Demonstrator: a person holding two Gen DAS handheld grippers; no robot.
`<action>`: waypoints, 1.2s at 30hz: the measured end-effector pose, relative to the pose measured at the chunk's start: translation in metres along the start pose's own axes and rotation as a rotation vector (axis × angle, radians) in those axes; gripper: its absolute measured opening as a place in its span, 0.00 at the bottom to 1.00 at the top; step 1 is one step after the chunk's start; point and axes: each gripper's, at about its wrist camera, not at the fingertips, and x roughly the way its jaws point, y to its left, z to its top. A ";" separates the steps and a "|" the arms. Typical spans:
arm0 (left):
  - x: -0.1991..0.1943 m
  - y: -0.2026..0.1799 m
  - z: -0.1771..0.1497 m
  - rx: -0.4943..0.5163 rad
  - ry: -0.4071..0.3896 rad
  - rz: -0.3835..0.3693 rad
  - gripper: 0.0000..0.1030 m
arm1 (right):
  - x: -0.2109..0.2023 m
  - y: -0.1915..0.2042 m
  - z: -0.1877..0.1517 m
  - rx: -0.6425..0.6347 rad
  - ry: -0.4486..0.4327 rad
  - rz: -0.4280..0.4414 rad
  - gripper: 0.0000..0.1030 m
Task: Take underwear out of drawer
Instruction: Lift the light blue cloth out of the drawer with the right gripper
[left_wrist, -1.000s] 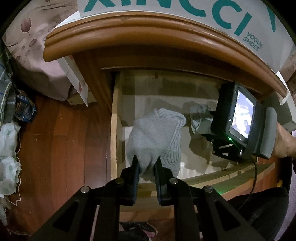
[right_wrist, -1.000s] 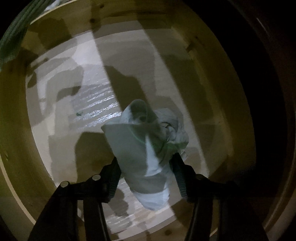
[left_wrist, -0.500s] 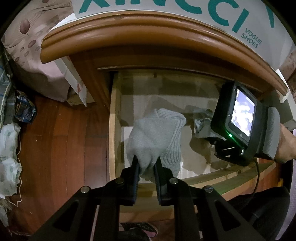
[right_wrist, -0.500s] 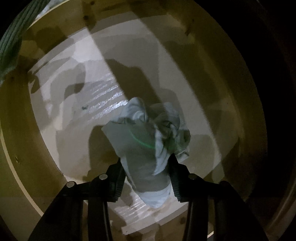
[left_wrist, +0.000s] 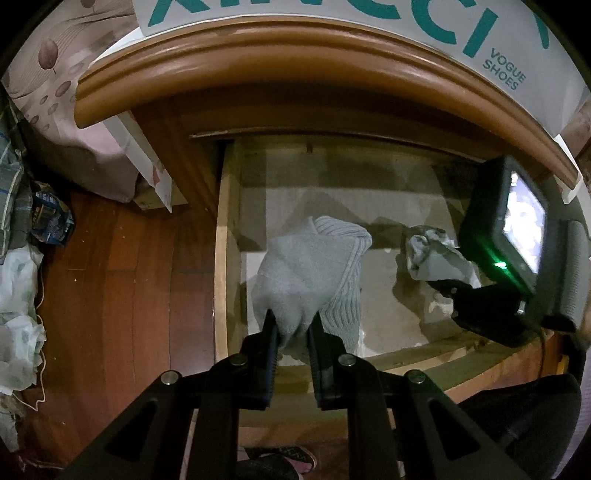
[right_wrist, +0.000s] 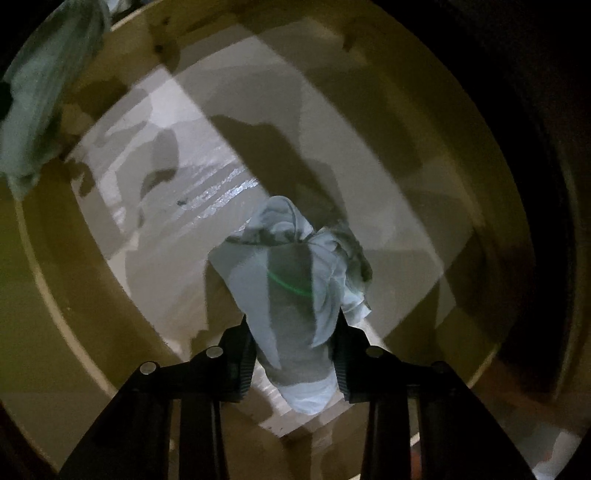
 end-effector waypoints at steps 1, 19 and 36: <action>0.000 0.000 0.000 -0.001 0.000 0.000 0.15 | -0.006 -0.002 -0.004 0.019 -0.012 0.011 0.31; 0.003 -0.009 0.002 -0.011 -0.026 0.036 0.15 | -0.088 0.009 -0.050 0.504 -0.384 0.081 0.31; 0.004 -0.005 -0.001 -0.061 -0.058 0.056 0.15 | -0.109 0.015 -0.083 0.641 -0.491 0.040 0.32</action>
